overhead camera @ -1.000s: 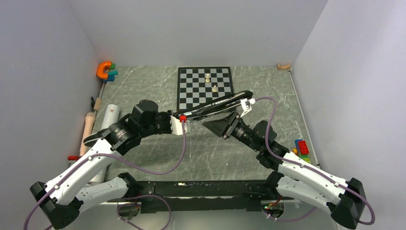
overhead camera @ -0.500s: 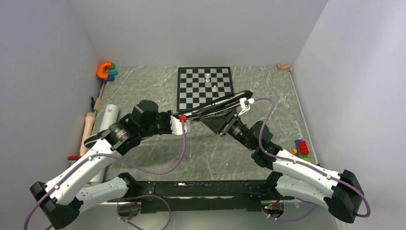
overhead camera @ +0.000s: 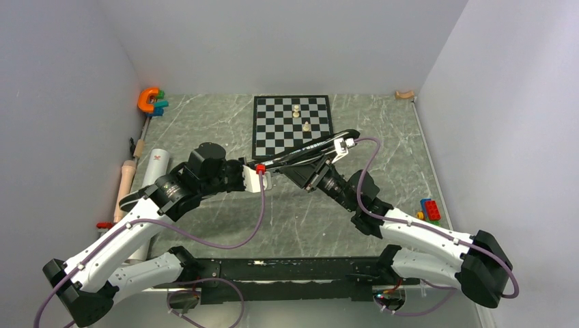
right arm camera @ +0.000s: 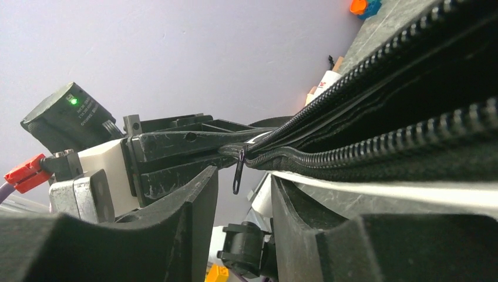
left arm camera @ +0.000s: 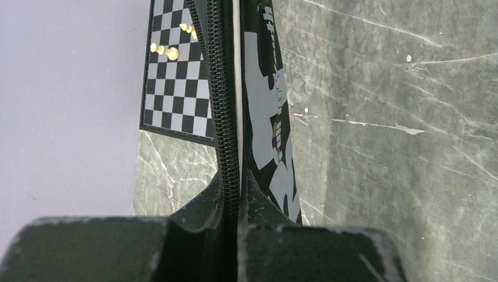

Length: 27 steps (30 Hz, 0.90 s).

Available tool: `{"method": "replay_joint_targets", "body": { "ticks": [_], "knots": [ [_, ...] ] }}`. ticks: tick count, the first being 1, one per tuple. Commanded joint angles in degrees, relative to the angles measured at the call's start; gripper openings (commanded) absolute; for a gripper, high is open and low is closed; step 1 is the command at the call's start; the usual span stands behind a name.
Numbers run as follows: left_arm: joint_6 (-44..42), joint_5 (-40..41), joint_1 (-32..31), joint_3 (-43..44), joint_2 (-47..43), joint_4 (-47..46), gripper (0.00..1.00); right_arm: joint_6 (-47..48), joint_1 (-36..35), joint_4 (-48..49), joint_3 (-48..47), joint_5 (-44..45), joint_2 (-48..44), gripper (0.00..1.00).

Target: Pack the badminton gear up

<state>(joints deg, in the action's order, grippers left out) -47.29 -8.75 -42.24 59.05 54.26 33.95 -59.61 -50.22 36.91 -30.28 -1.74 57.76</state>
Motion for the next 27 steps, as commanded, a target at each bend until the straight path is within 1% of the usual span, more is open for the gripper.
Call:
{"method": "replay_joint_targets", "body": {
  "ticks": [1,5,12,17,22,27],
  "knots": [
    [-0.97,-0.69,-0.08,2.91,-0.9,-4.61,0.0,-0.03,-0.37,5.51,-2.89,1.01,0.8,0.4],
    [-1.17,-0.89,-0.08,2.83,-0.98,-4.34,0.0,-0.72,-0.36,6.57,-2.95,1.12,1.9,0.32],
    [-1.58,-1.24,-0.13,2.23,-1.27,-3.94,0.0,-1.52,-0.41,6.56,-2.48,1.65,1.85,0.15],
    [-2.25,-1.18,-0.14,1.43,-1.76,-3.92,0.0,-1.51,-0.33,4.95,-1.71,2.58,0.1,0.0],
    [-2.76,-1.18,-0.13,0.87,-2.14,-3.77,0.0,0.54,-0.16,-0.25,-0.75,5.01,-4.99,0.0],
    [-2.86,-1.35,-0.21,0.93,-2.03,-3.62,0.0,2.8,0.91,-7.92,-0.62,6.49,-11.67,0.0]
  ]
}}
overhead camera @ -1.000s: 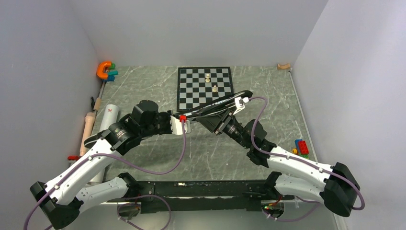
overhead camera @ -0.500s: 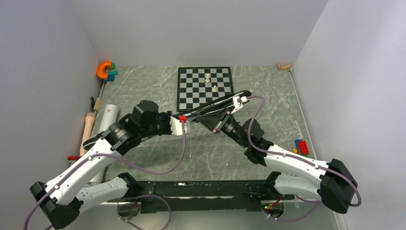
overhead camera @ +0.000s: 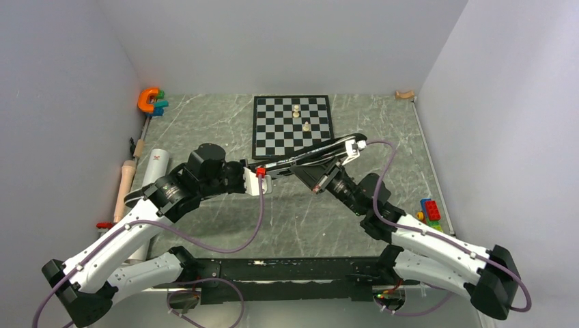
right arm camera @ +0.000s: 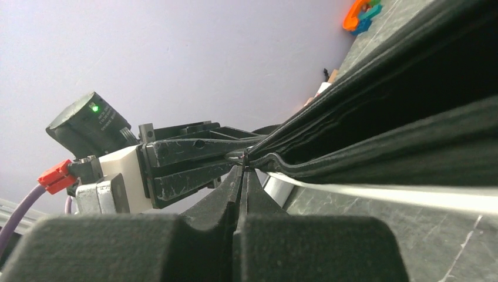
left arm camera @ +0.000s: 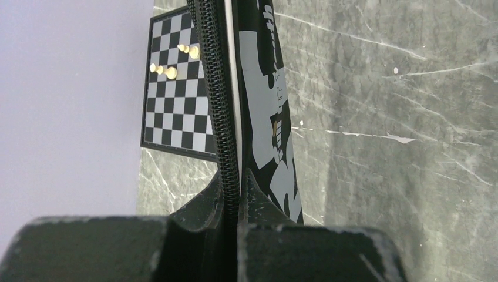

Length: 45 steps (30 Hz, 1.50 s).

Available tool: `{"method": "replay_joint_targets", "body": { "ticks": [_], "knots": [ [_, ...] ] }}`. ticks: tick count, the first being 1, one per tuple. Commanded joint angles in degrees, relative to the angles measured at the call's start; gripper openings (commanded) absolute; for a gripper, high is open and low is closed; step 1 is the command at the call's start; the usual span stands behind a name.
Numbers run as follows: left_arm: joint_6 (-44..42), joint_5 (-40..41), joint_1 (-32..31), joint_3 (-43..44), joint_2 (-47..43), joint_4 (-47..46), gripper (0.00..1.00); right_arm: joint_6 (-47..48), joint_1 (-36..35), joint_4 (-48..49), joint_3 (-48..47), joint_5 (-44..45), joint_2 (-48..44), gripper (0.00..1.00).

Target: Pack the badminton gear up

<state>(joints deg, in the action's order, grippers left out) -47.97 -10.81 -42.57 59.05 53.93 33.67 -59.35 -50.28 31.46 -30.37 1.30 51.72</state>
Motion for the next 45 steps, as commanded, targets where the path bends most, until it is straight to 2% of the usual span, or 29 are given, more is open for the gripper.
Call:
{"method": "replay_joint_targets", "body": {
  "ticks": [1,23,32,45],
  "knots": [
    [-2.22,0.7,0.12,1.02,-1.63,-3.3,0.0,2.91,1.15,-3.87,-0.62,3.71,-6.59,0.0],
    [-5.32,1.31,-0.42,-0.27,-2.31,-1.99,0.0,2.79,6.57,-21.34,-3.11,1.76,-17.0,0.0],
    [-7.23,1.23,-0.83,-0.95,-2.78,-0.57,0.0,5.92,8.86,-31.92,-5.45,4.08,-22.45,0.0],
    [-8.76,0.67,-1.3,-1.24,-3.03,1.06,0.0,12.21,9.51,-48.04,-14.1,11.9,-26.25,0.0]
  ]
}}
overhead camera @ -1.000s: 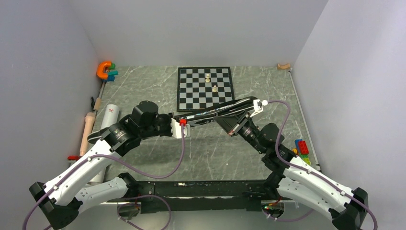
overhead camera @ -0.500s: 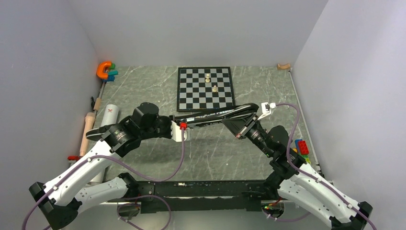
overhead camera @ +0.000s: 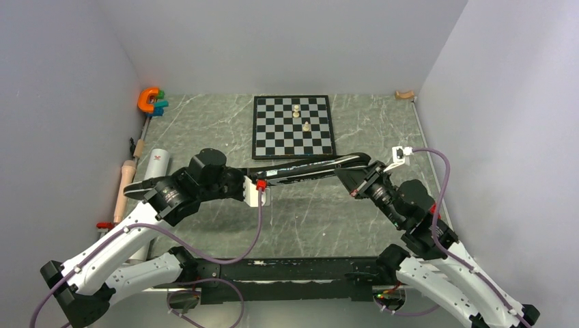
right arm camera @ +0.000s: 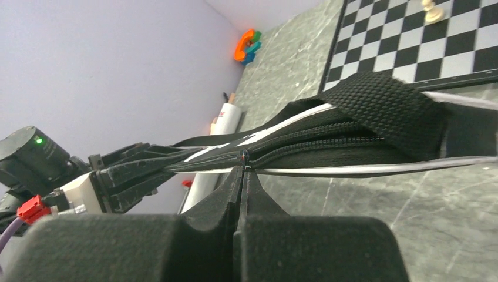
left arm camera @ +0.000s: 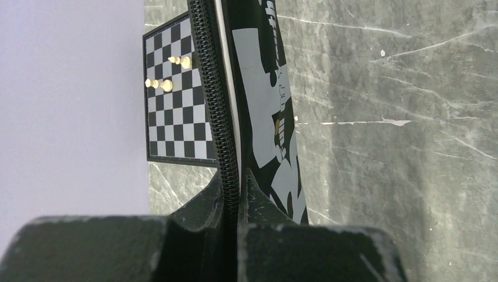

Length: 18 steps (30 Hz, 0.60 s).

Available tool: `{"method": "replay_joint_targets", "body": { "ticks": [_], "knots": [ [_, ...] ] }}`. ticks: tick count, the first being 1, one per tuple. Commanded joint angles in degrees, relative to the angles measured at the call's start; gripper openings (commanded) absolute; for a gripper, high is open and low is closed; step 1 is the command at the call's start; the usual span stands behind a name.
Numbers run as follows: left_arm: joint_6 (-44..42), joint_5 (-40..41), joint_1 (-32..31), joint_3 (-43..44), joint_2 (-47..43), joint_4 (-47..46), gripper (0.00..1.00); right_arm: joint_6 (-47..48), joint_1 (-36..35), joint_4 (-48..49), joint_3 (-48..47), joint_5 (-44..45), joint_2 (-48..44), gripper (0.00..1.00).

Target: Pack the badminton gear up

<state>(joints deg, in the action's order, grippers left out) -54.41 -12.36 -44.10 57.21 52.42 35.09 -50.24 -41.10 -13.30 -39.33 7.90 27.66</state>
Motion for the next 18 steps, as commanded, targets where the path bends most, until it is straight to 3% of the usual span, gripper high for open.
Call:
{"method": "replay_joint_targets", "body": {
  "ticks": [1,18],
  "knots": [
    [-2.4,2.17,0.16,0.61,-1.53,-0.23,0.0,3.53,0.32,-4.59,-5.85,6.21,-2.5,0.0],
    [-3.08,0.51,-0.31,1.73,-1.19,1.48,0.0,7.96,0.18,-18.3,-13.22,21.14,-8.33,0.0]
  ]
}}
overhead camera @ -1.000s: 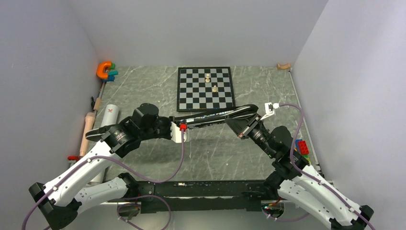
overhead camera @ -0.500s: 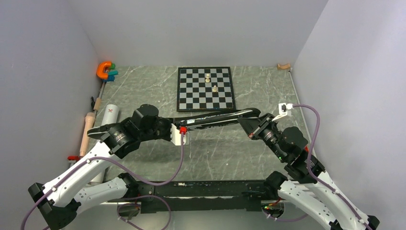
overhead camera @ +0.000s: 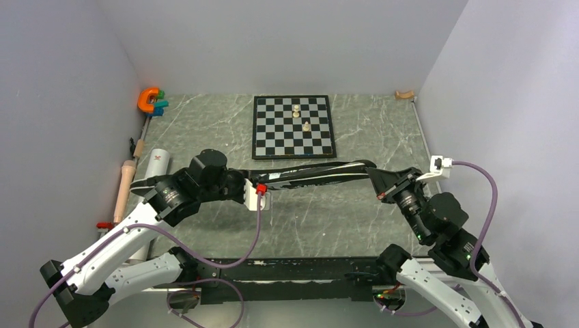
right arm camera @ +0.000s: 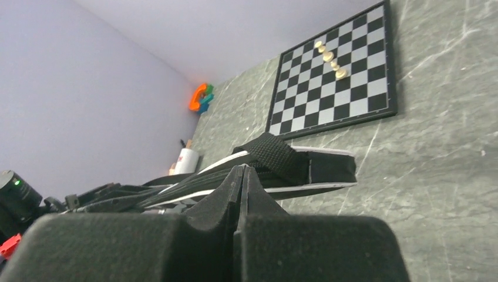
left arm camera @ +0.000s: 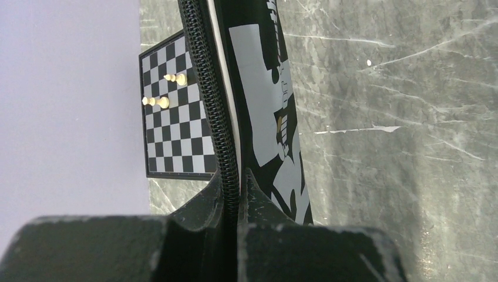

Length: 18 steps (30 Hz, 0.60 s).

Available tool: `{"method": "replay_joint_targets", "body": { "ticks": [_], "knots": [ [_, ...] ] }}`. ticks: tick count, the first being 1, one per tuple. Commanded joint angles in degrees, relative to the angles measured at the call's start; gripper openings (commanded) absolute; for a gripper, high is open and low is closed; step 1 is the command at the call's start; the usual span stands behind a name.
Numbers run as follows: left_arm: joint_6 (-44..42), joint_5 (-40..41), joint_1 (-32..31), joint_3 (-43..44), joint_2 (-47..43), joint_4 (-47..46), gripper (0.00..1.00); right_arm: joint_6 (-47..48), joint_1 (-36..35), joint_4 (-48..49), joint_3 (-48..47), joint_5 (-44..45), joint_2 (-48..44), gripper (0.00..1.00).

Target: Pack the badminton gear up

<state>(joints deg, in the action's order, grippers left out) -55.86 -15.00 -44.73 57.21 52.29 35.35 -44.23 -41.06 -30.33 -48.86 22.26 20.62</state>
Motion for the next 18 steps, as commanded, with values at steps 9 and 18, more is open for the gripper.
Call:
{"method": "replay_joint_targets", "body": {
  "ticks": [9,18],
  "knots": [
    [-1.31,2.54,0.0,2.45,-0.71,1.39,0.0,0.14,-0.73,-7.85,-4.3,11.86,-2.37,0.0],
    [-0.88,2.32,-0.23,2.98,-0.2,1.51,0.0,-0.82,-1.19,-12.35,-4.9,15.02,-1.37,0.0]
  ]
}}
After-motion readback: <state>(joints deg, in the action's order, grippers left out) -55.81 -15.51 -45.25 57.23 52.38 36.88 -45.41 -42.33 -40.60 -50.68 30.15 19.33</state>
